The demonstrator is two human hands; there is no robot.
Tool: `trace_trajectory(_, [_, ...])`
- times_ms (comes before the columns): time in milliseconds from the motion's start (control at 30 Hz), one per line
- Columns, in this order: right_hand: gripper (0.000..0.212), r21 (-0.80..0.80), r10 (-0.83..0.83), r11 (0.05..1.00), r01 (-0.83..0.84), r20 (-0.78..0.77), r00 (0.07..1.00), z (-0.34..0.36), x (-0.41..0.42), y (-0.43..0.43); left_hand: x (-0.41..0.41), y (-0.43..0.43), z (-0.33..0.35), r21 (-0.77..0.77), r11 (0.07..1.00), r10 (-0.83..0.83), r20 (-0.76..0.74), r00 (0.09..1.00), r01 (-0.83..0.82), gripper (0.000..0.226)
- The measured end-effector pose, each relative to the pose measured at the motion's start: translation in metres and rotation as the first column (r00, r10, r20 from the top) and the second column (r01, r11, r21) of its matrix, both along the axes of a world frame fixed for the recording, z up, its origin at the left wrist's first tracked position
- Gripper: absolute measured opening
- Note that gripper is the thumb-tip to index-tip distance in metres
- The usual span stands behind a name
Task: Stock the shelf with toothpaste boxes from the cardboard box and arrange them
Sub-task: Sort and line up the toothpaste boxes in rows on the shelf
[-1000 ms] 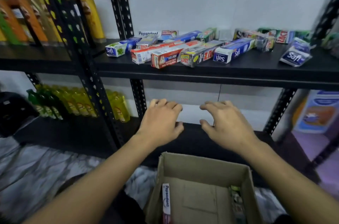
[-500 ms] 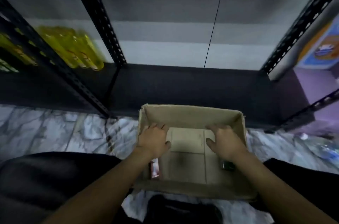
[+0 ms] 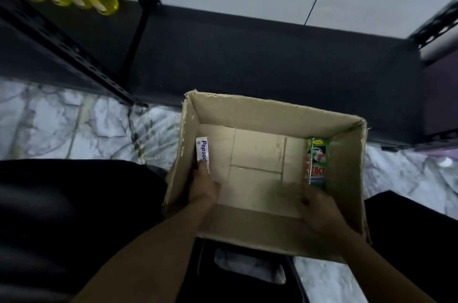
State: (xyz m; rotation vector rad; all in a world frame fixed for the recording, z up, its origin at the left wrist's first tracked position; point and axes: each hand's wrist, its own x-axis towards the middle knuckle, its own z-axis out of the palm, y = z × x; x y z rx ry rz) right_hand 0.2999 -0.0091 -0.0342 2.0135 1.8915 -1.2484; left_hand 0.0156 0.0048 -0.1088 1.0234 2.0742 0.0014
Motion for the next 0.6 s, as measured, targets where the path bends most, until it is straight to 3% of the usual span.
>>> trace_trajectory(100, [0.046,-0.014,-0.107,0.994,0.107,0.024,0.994,-0.015,0.007,0.003,-0.002,0.001,-0.005,0.032,0.999,-0.013,-0.075,0.997,0.015,0.08])
trace_trajectory(200, [0.059,-0.098,-0.105,0.989,0.113,0.083,0.991,-0.033,0.01,0.003,-0.002,-0.001,-0.006,0.062,0.996,-0.058,-0.137,0.989,0.067,0.078])
trace_trajectory(333, [0.075,-0.175,-0.128,0.973,0.151,0.138,0.982,-0.054,0.009,0.0,-0.004,-0.006,-0.003,0.088,0.995,-0.043,-0.052,0.998,0.048,0.09])
trace_trajectory(400, [0.075,-0.212,-0.17,0.957,0.199,0.147,0.974,-0.059,0.005,-0.002,-0.004,-0.007,-0.001,0.105,0.994,-0.021,-0.002,1.0,0.021,0.097])
trace_trajectory(500, [0.067,-0.234,-0.164,0.949,0.213,0.212,0.963,-0.057,-0.018,-0.005,-0.001,-0.004,0.005,0.13,0.991,-0.008,-0.001,1.0,0.008,0.089])
trace_trajectory(600, [0.059,-0.069,-0.154,0.983,0.17,0.197,0.968,-0.05,-0.041,-0.009,0.005,-0.001,0.009,0.193,0.981,-0.021,-0.004,1.0,0.021,0.063])
